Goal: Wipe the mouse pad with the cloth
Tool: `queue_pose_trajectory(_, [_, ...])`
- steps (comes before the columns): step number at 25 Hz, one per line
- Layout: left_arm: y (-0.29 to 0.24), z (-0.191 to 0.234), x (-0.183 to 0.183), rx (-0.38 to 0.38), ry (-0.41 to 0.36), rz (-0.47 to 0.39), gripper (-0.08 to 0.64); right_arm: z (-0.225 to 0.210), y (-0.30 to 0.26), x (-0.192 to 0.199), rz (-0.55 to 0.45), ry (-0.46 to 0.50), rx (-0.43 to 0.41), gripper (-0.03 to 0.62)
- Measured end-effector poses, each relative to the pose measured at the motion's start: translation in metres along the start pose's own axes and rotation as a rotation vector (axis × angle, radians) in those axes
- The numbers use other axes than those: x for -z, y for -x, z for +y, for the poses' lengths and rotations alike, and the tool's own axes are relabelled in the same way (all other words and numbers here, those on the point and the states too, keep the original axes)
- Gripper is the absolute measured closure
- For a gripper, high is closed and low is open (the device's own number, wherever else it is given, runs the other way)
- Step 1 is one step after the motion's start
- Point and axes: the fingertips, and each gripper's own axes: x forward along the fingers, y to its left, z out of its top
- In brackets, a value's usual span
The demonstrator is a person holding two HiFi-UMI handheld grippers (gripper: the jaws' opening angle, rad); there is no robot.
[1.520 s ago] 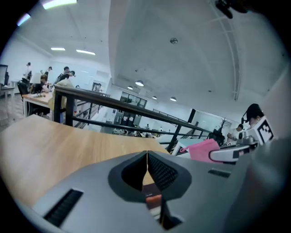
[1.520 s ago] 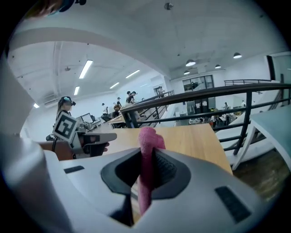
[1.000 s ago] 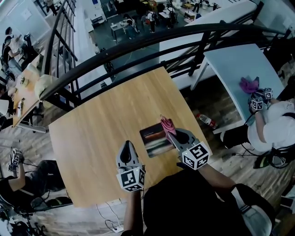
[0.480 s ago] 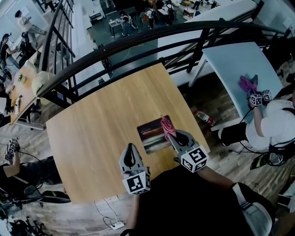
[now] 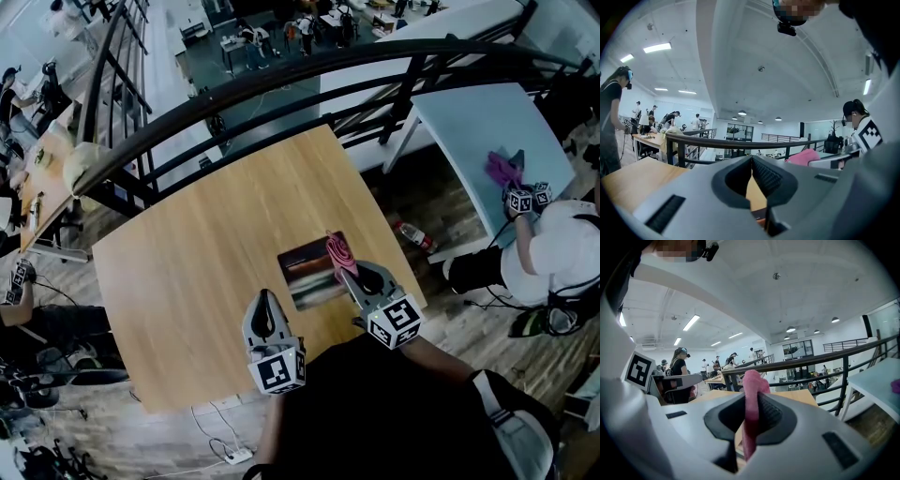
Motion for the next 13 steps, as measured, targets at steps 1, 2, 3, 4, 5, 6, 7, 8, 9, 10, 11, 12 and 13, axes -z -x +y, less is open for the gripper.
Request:
queue_pose_trajectory(1, [0.0, -0.0003, 0.0, 0.001, 0.0, -0.001, 0.537, 0.0, 0.0001, -0.0001, -0.001, 0.001, 0.0, 0.531])
queue_pose_trajectory(2, [0.0, -0.0004, 0.0, 0.002, 0.0, -0.002, 0.537, 0.0, 0.0001, 0.0002, -0.002, 0.001, 0.001, 0.531])
queue_pose_trajectory(3, [0.0, -0.0005, -0.0002, 0.004, 0.001, -0.002, 0.537, 0.0001, 0.0001, 0.0006, -0.002, 0.0, 0.002, 0.531])
queue_pose_trajectory(4, [0.0002, -0.0005, -0.0003, 0.004, 0.001, -0.004, 0.537, 0.0001, 0.0002, 0.0011, -0.002, 0.001, 0.004, 0.532])
queue_pose_trajectory(5, [0.0006, -0.0005, -0.0002, 0.004, 0.0, -0.005, 0.537, 0.0001, 0.0004, 0.0014, -0.002, 0.001, 0.004, 0.531])
queue_pose_trajectory(6, [0.001, -0.0007, -0.0001, 0.004, -0.001, -0.008, 0.537, 0.0, 0.0006, 0.0015, -0.003, 0.001, 0.004, 0.532])
queue_pose_trajectory(7, [0.0013, -0.001, -0.0003, 0.004, -0.002, -0.011, 0.537, -0.0002, 0.0008, 0.0015, -0.004, 0.001, 0.003, 0.532])
queue_pose_trajectory(8, [0.0015, -0.0012, -0.0006, 0.004, -0.003, -0.013, 0.537, -0.0002, 0.0009, 0.0014, -0.006, 0.001, 0.002, 0.532])
queue_pose_trajectory(9, [0.0016, -0.0013, -0.0007, 0.004, -0.003, -0.013, 0.537, -0.0002, 0.0008, 0.0014, -0.007, 0.0, 0.001, 0.532])
queue_pose_trajectory(10, [0.0016, -0.0014, -0.0008, 0.004, -0.002, -0.013, 0.537, -0.0002, 0.0006, 0.0014, -0.007, 0.0, -0.001, 0.532])
queue_pose_trajectory(11, [0.0016, -0.0015, -0.0009, 0.004, -0.002, -0.013, 0.537, -0.0002, 0.0005, 0.0015, -0.006, 0.001, -0.002, 0.532])
queue_pose_trajectory(12, [0.0015, -0.0017, -0.0012, 0.004, -0.002, -0.013, 0.537, -0.0002, 0.0003, 0.0015, -0.006, 0.001, -0.003, 0.531])
queue_pose_trajectory(13, [0.0015, -0.002, -0.0015, 0.004, -0.002, -0.013, 0.537, -0.0002, 0.0002, 0.0015, -0.005, 0.001, -0.003, 0.532])
